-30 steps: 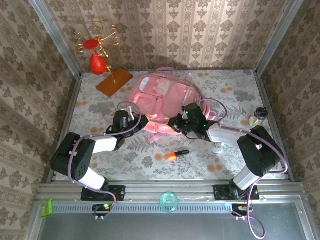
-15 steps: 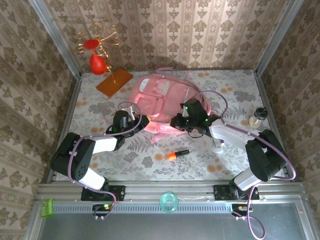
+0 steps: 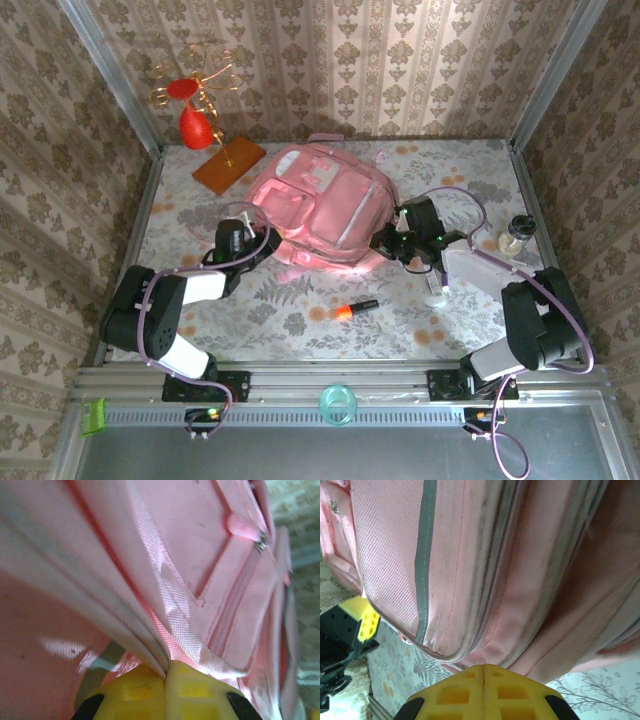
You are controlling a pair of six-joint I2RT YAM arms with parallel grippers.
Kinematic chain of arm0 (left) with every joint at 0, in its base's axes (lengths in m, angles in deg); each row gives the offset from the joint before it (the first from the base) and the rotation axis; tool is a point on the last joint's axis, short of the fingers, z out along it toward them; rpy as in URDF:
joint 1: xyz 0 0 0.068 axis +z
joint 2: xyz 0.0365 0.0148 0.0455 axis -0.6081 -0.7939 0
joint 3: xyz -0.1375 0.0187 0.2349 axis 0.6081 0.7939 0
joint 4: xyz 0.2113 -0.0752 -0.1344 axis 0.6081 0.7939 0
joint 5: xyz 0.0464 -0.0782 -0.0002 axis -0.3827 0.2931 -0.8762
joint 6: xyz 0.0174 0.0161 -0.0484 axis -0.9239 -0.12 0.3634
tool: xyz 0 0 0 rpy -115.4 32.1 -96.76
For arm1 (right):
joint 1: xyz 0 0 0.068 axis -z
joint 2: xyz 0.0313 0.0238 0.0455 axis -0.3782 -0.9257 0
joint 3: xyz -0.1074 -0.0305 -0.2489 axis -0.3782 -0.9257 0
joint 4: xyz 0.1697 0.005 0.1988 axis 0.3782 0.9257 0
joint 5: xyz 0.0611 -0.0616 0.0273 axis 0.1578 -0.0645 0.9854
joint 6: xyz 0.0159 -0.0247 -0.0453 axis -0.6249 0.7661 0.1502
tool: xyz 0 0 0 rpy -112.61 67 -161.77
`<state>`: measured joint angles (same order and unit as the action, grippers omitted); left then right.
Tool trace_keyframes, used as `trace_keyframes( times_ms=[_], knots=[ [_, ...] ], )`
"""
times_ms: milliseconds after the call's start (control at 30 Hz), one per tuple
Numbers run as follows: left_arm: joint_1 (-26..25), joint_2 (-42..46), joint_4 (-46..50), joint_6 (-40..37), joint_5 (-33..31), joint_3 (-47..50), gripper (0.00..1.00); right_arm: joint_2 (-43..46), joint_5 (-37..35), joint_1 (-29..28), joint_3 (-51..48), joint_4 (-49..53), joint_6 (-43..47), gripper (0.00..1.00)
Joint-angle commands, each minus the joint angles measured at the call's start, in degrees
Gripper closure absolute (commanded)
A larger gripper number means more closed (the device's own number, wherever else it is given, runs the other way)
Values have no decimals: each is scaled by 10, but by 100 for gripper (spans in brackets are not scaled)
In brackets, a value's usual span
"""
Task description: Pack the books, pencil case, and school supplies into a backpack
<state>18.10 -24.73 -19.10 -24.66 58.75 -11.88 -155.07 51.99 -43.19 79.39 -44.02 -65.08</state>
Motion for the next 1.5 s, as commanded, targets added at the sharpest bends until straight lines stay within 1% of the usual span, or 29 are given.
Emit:
trace_keyframes(
  times_ms=[0, 100, 200, 267, 333, 400, 467, 567, 767, 900, 1033, 1133, 1267, 1333, 1400, 1467],
  knots=[
    [-5, -3, 6, -27, -30, 0, 100, -13, 19, -38, 18, -20, -7, 100],
    [-7, -5, 4, -24, -21, -3, 100, -21, -29, -65, 53, 38, 52, 99],
    [-10, 1, 4, -21, -11, -5, 100, -15, -79, -110, 84, 71, 125, 84],
    [-15, 10, 4, -14, -7, -4, 100, -22, -126, -145, 115, 105, 165, 72],
    [-24, 22, 4, -6, -6, -4, 100, -40, -153, -174, 144, 123, 189, 65],
    [-34, 36, 10, -2, -8, -4, 100, -65, -173, -200, 169, 126, 203, 62],
    [-40, 50, 24, -3, -12, -8, 100, -98, -191, -219, 198, 127, 220, 61],
    [-43, 65, 39, -8, -17, -10, 100, -143, -205, -231, 231, 121, 247, 60],
    [-44, 74, 53, -14, -18, -12, 100, -218, -251, -237, 302, 154, 302, 57],
    [-46, 71, 51, -14, -19, -10, 100, -252, -265, -238, 330, 170, 325, 56],
    [-46, 69, 51, -17, -18, -11, 100, -270, -289, -237, 351, 185, 345, 57],
    [-47, 68, 51, -17, -18, -11, 100, -277, -307, -237, 362, 196, 352, 62],
    [-48, 69, 51, -17, -19, -10, 100, -294, -307, -234, 383, 213, 353, 65],
    [-49, 70, 51, -19, -18, -9, 100, -304, -297, -229, 395, 227, 354, 64],
    [-50, 72, 53, -21, -20, -8, 100, -309, -271, -222, 397, 229, 351, 64],
    [-50, 72, 53, -23, -22, -8, 100, -311, -236, -213, 397, 227, 344, 67]
  ],
)
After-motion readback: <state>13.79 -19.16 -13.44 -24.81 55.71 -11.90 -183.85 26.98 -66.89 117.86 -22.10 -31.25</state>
